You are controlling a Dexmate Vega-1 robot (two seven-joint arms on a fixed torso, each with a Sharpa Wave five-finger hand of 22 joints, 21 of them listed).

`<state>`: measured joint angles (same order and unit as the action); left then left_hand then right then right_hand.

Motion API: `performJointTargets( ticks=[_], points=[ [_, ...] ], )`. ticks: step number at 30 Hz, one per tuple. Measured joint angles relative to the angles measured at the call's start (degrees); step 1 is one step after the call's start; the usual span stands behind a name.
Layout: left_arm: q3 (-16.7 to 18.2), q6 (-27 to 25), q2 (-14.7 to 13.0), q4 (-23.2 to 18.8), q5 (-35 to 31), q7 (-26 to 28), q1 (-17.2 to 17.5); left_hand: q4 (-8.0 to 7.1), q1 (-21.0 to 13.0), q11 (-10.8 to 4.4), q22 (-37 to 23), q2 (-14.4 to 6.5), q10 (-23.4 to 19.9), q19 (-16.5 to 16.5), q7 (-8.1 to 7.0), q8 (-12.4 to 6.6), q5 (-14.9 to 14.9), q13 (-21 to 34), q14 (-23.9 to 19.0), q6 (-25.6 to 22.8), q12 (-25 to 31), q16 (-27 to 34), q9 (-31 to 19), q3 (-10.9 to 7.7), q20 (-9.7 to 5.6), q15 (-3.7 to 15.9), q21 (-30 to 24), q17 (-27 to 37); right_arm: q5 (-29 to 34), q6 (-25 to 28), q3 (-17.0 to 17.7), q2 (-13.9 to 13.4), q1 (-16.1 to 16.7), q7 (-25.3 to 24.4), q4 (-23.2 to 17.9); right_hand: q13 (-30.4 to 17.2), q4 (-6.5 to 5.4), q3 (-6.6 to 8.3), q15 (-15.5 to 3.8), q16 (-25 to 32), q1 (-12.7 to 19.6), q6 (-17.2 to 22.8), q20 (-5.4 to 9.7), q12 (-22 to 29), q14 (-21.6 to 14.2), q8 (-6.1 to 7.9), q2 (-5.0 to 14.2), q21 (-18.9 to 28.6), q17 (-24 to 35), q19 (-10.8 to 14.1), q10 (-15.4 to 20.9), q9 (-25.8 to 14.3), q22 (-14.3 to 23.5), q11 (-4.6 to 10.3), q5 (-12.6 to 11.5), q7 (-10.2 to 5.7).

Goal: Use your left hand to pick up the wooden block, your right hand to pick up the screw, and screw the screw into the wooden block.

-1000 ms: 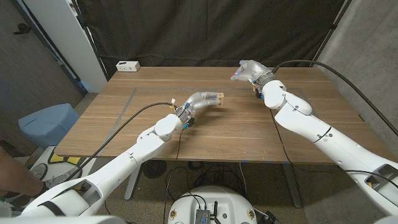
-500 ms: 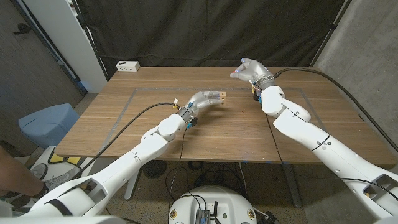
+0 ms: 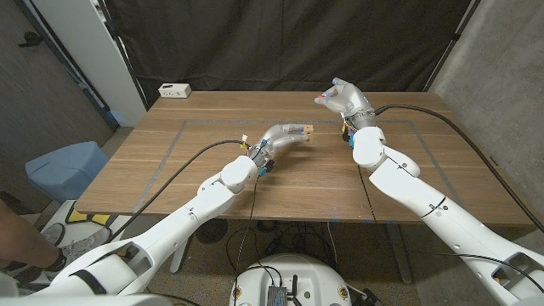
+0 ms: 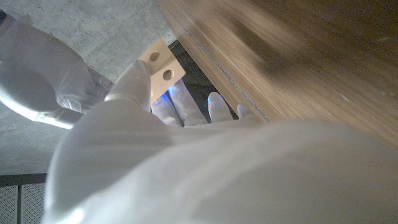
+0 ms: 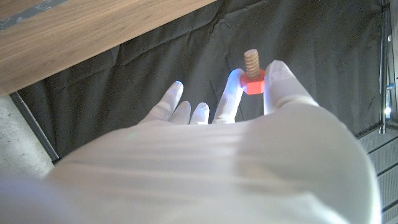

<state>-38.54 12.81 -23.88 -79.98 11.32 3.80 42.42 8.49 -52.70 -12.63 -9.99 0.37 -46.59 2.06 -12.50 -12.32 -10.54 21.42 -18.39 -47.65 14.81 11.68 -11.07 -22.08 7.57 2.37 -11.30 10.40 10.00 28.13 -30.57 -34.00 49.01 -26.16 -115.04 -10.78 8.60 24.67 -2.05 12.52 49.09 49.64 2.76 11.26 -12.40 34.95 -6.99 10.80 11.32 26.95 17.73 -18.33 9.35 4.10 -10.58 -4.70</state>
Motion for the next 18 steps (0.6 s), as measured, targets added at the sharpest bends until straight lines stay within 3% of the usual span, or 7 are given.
performJointTargets(
  ticks=[18],
  points=[
    [-1.0,1.0,2.2,2.2,-0.5,0.3,-1.0,0.0,0.0,0.03,0.0,0.0,0.0,0.0,0.0,0.14,0.0,0.0,0.0,0.0,0.0,0.0,0.0,0.0,0.0,0.0,0.0,0.0,-0.7,-5.4,0.5,2.6,3.5,-7.1,0.8,0.0,0.0,0.0,-0.3,0.0,-0.3,0.0,0.0,0.0,-0.3,-0.22,0.3,0.0,0.0,0.0,0.2,0.8,0.0,-0.2,0.2,0.0]
  ],
)
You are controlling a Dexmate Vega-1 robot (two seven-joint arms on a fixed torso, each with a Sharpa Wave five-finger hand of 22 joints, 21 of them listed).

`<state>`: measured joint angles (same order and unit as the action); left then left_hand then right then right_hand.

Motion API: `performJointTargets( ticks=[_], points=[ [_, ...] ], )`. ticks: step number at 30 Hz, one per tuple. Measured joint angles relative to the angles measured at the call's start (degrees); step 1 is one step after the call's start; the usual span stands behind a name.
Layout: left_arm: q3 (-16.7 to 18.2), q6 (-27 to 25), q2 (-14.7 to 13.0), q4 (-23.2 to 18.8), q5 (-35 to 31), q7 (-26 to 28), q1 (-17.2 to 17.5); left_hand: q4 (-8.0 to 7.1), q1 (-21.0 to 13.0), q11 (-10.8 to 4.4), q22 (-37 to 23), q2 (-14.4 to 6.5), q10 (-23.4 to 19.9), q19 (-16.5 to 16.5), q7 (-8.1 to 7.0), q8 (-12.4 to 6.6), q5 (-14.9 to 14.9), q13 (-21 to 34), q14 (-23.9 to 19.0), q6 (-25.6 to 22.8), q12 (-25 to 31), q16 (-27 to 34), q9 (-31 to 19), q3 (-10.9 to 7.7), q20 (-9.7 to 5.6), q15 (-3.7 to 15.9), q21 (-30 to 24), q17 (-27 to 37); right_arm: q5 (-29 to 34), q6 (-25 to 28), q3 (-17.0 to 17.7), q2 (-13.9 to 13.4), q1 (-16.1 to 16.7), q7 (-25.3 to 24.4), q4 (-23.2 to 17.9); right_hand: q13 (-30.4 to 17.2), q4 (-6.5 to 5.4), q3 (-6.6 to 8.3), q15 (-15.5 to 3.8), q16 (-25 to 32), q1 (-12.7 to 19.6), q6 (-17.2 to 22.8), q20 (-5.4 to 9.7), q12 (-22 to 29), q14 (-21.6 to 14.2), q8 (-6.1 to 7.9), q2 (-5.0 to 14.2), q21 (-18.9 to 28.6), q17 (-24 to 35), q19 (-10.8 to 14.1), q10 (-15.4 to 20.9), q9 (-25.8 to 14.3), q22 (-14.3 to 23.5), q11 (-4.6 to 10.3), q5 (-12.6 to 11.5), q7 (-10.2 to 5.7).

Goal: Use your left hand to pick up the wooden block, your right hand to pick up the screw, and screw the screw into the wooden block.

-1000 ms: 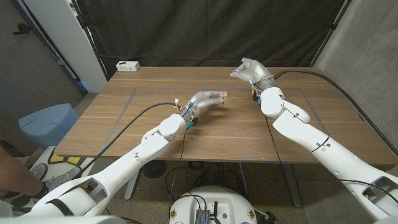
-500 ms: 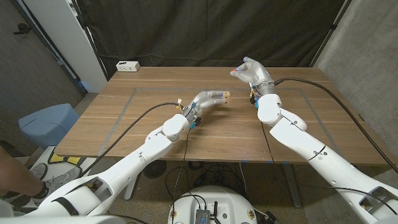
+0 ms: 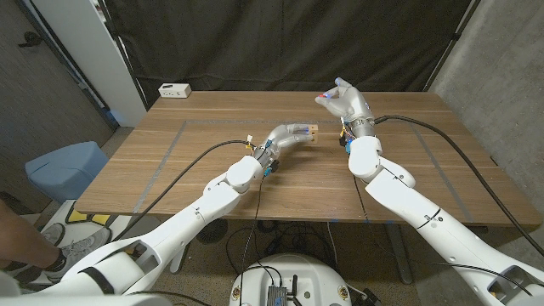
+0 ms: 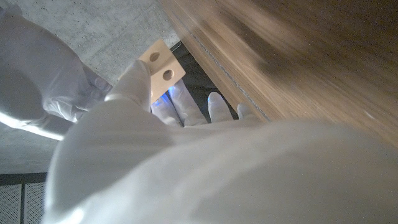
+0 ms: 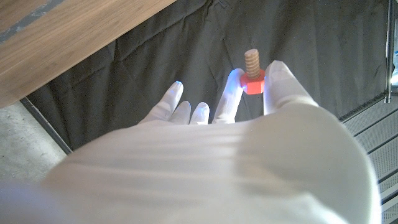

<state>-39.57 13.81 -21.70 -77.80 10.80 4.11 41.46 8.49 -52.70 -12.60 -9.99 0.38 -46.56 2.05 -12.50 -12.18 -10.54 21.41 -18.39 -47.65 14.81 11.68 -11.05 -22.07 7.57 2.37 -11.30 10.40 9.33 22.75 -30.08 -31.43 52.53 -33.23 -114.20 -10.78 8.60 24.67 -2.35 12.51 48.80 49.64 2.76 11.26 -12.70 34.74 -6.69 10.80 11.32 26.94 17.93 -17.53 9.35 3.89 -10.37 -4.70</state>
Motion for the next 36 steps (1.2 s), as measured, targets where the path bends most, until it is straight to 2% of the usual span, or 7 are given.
performJointTargets(
  ticks=[10,29,36],
  points=[
    [-0.4,0.3,1.0,0.9,0.1,0.0,-0.3,0.0,0.0,0.0,0.0,0.0,0.0,0.0,0.0,-0.15,0.0,0.0,0.0,0.0,-0.2,0.0,0.0,0.0,0.0,0.0,0.0,0.0,-0.2,-1.8,0.1,1.2,1.4,-2.0,0.3,0.0,-0.25,-0.25,0.0,0.0,0.0,-0.2,0.0,0.0,0.0,-0.22,0.02,0.0,0.0,0.0,0.0,0.3,0.0,0.0,0.0,0.2],
    [-1.0,0.6,2.5,3.0,0.5,-0.4,-1.3,0.07,-0.2,0.01,0.0,-0.1,0.0,0.0,0.0,-0.14,-0.3,0.0,0.0,0.0,-0.2,0.0,0.0,0.06,0.0,0.0,0.0,0.0,1.2,-6.2,-0.5,3.3,3.2,-6.1,2.8,0.0,0.0,-0.47,0.0,0.0,0.0,-0.4,0.0,0.0,0.0,-0.43,0.46,0.0,0.0,0.0,0.0,0.8,0.0,0.0,0.0,0.35],
    [-1.3,0.9,3.1,4.1,0.8,-1.0,-1.8,0.07,-0.3,0.2,0.0,-0.2,-0.2,0.0,0.0,-0.1,-0.3,0.0,0.0,0.0,-0.2,0.0,0.0,0.07,0.0,0.0,0.0,0.0,1.9,-7.7,-0.7,3.6,3.5,-6.7,3.7,0.0,0.0,-0.47,0.0,0.0,0.3,-0.7,0.0,0.0,0.0,-0.43,0.76,0.0,0.0,0.0,0.1,1.1,0.0,0.51,0.0,0.3]
  ],
)
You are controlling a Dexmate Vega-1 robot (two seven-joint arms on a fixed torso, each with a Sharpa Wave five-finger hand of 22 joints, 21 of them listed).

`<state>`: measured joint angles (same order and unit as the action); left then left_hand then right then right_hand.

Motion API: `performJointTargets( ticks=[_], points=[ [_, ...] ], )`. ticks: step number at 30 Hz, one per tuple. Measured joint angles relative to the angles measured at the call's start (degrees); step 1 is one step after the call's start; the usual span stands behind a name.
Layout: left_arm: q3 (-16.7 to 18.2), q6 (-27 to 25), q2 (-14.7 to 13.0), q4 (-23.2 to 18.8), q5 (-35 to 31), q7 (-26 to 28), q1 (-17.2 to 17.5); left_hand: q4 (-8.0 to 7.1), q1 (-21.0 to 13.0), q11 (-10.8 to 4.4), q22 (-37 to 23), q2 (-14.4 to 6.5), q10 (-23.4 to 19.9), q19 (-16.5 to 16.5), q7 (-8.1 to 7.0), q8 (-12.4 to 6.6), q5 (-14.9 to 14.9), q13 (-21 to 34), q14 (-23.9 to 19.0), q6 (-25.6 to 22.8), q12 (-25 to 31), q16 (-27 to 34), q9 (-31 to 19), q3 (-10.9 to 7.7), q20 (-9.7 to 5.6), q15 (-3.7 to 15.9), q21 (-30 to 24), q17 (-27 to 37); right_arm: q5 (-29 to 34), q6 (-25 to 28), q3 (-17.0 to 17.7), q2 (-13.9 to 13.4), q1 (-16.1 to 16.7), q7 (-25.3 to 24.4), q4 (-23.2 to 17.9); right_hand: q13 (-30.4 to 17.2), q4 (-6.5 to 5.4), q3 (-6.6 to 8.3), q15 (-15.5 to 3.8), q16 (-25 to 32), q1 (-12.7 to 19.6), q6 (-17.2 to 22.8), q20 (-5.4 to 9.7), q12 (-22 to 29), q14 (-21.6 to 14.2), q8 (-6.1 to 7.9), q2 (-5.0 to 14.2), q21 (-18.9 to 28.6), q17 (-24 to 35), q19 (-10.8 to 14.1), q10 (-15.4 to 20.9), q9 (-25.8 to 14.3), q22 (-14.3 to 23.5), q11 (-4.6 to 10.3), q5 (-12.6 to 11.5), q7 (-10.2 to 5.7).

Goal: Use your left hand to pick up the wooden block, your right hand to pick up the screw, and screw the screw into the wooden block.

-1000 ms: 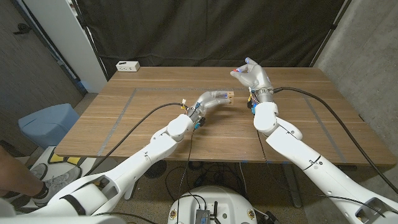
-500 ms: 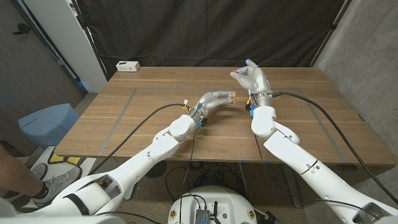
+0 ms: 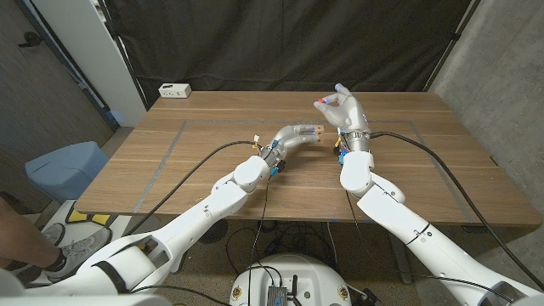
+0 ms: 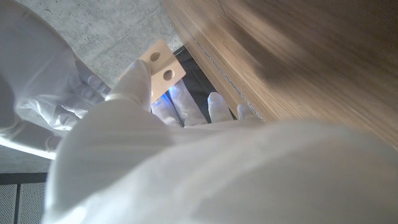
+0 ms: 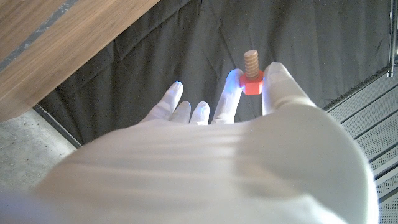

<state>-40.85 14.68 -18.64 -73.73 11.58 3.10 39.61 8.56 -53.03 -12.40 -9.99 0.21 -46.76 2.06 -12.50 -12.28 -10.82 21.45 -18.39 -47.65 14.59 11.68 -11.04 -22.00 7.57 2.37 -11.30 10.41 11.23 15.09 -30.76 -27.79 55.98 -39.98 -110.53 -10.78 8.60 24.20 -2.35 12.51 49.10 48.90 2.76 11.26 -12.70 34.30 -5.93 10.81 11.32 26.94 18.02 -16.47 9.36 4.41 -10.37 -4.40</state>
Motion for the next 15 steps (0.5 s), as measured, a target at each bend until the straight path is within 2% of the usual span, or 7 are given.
performJointTargets(
  ticks=[12,15],
  points=[
    [-0.3,0.0,0.6,0.8,0.5,-0.8,-0.6,0.0,0.0,-0.2,0.0,0.0,-0.2,0.0,0.0,0.02,0.0,0.2,0.0,0.0,-0.1,0.0,0.0,0.0,0.0,0.0,0.0,0.0,0.4,-1.9,0.0,0.0,0.8,-0.1,0.9,0.0,0.49,0.48,0.0,-0.1,1.4,-0.6,0.0,-0.5,0.0,-0.66,1.36,-0.2,0.0,0.0,-0.8,0.7,0.0,0.84,0.0,-0.62],
    [-0.3,0.0,0.6,0.9,0.6,-0.9,-0.7,0.1,0.0,-0.2,0.0,0.0,-0.2,0.0,0.0,0.18,0.0,0.2,0.0,0.0,-0.1,0.0,0.0,0.1,0.0,0.0,0.0,0.0,0.4,-2.2,0.0,-0.1,0.9,-0.1,1.1,0.0,0.49,0.48,0.0,-0.3,1.6,-0.8,0.0,-0.5,0.0,-0.67,1.12,-0.2,0.0,0.0,-0.9,0.8,0.0,0.86,0.0,-0.82]
  ],
)
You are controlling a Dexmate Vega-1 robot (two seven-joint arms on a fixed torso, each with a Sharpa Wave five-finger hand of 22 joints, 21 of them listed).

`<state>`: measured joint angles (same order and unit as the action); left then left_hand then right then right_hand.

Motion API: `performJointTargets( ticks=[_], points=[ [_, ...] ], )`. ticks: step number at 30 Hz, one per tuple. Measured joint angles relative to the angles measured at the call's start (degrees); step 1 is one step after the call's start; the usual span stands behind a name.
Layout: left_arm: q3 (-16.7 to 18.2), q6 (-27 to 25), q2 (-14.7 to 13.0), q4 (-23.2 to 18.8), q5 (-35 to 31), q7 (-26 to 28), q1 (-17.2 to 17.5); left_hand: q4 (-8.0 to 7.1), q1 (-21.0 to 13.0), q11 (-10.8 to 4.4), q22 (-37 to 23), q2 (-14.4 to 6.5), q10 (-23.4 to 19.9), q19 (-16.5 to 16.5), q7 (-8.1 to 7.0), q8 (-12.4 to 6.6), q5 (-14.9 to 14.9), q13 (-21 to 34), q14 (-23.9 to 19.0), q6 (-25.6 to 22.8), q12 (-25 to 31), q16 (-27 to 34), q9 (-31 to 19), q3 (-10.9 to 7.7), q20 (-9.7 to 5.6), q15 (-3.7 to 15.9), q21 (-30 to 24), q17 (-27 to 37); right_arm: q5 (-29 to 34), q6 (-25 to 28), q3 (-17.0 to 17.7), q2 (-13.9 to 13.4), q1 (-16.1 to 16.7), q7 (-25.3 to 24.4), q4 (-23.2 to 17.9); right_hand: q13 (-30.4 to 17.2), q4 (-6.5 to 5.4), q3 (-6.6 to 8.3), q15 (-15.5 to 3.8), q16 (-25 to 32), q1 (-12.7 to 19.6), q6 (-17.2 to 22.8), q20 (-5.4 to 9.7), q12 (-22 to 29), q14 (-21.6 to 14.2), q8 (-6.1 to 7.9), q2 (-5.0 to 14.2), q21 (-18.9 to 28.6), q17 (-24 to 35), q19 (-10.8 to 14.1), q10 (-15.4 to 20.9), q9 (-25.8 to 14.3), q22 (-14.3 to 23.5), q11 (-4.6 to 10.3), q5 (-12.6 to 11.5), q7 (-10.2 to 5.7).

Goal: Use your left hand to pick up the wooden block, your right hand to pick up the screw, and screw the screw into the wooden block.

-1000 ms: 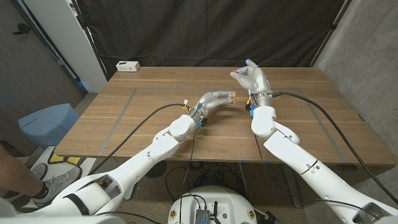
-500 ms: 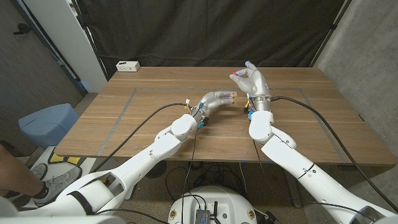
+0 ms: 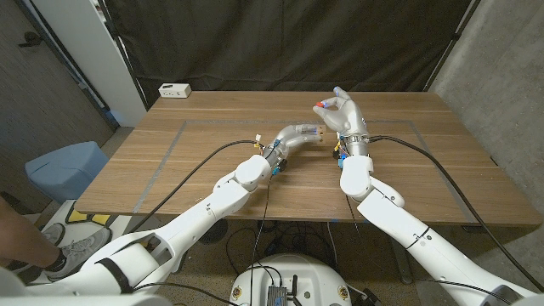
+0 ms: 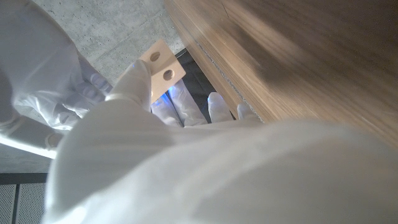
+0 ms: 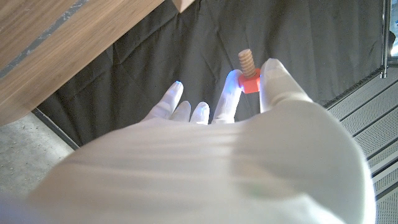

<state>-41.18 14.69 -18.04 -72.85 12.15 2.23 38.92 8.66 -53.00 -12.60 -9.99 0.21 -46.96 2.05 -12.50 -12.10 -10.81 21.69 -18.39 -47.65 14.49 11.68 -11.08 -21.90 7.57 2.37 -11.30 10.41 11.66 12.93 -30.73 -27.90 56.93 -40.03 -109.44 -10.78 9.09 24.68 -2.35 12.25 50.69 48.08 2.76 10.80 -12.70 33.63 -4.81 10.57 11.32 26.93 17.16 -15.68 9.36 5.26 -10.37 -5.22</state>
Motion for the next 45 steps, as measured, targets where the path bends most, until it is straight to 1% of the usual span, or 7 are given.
performJointTargets(
  ticks=[5,16,23,31,36,39,45],
  points=[
    [-0.1,-0.2,0.1,0.1,0.1,-0.1,-0.1,0.05,0.0,0.0,0.0,0.0,0.0,0.0,0.0,0.01,0.0,0.0,0.0,0.0,0.0,0.0,0.0,0.05,0.0,0.0,0.0,0.0,0.0,-0.4,0.2,-0.2,0.3,0.1,0.2,0.0,0.0,0.0,0.0,0.0,0.0,0.0,0.0,0.0,0.0,0.0,0.0,0.0,0.0,0.0,-0.3,0.0,0.0,0.28,0.0,0.0],
    [-0.1,-0.2,0.2,0.4,0.3,-0.3,-0.2,0.11,0.3,0.0,0.0,-0.3,0.0,0.0,0.0,0.11,0.0,0.0,0.0,0.0,0.0,0.0,0.0,0.11,0.0,0.0,0.0,0.0,0.1,-0.8,0.5,-0.7,0.6,1.2,0.2,0.0,0.0,0.0,0.0,0.0,0.0,-0.5,0.0,-0.2,0.0,-0.4,0.0,0.0,0.0,0.0,-0.8,0.3,0.0,-0.25,0.0,0.11],
    [-0.2,-0.2,0.2,0.6,0.4,-0.6,-0.4,0.12,0.3,0.0,0.0,-0.3,0.0,0.0,0.0,-0.02,0.0,0.0,0.0,0.0,0.0,0.0,0.0,0.12,0.0,0.0,0.0,0.0,0.1,-0.8,0.7,-1.2,1.0,1.8,0.1,0.0,0.0,0.0,0.22,0.0,0.3,-0.8,0.0,-0.2,0.2,-0.4,0.3,0.0,0.0,0.0,-1.1,0.6,0.0,0.06,0.0,-0.21],
    [-0.3,-0.2,0.2,0.7,0.4,-0.8,-0.5,0.14,0.3,0.0,0.0,-0.3,0.0,0.0,0.0,-0.02,0.0,0.0,0.0,0.0,-0.3,0.0,0.0,0.14,0.0,0.0,0.0,0.0,-0.3,-1.8,0.9,-1.6,1.2,2.2,0.4,0.0,0.0,0.0,0.21,0.0,0.3,-1.1,0.0,-0.2,0.2,-0.4,0.3,0.0,0.0,0.0,-1.3,0.8,0.0,0.26,0.0,0.1],
    [-0.4,-0.3,0.3,0.7,0.4,-0.9,-0.5,0.14,0.3,0.0,0.0,-0.3,0.0,0.0,0.0,-0.01,0.0,0.0,0.0,0.0,-0.3,0.0,0.0,0.14,0.0,0.0,0.0,0.0,-0.5,-2.4,1.0,-1.8,1.4,2.4,0.7,0.0,0.0,0.0,0.21,0.0,0.3,-1.4,0.0,-0.2,0.2,-0.85,0.3,0.0,0.0,0.0,-1.3,0.8,0.0,0.26,0.0,0.4],
    [-0.4,-0.4,0.3,0.7,0.4,-0.9,-0.6,0.17,0.3,0.0,0.0,-0.3,0.0,0.0,0.0,0.0,0.0,-0.1,0.0,0.0,-0.3,0.0,0.0,0.17,0.0,0.0,0.0,0.0,-0.6,-2.6,1.1,-1.9,1.4,2.5,0.9,0.0,-0.03,-0.49,0.21,0.0,0.3,-1.4,0.0,-0.2,0.2,-0.85,0.3,0.0,0.0,0.0,-1.5,1.1,0.0,0.47,0.0,0.4],
    [-0.5,-0.6,0.3,0.7,0.3,-0.9,-0.7,0.18,0.3,0.0,0.0,-0.3,0.0,0.0,0.0,0.01,0.0,0.0,0.0,0.0,-0.3,0.0,0.0,0.18,0.0,0.0,0.0,0.0,-0.7,-3.1,1.2,-2.1,1.5,2.7,1.2,0.0,-0.02,-0.49,0.21,0.0,0.3,-1.6,0.0,-0.2,0.2,-0.85,0.3,0.0,0.0,0.0,-1.5,1.1,0.0,0.47,0.0,0.25]
  ],
)
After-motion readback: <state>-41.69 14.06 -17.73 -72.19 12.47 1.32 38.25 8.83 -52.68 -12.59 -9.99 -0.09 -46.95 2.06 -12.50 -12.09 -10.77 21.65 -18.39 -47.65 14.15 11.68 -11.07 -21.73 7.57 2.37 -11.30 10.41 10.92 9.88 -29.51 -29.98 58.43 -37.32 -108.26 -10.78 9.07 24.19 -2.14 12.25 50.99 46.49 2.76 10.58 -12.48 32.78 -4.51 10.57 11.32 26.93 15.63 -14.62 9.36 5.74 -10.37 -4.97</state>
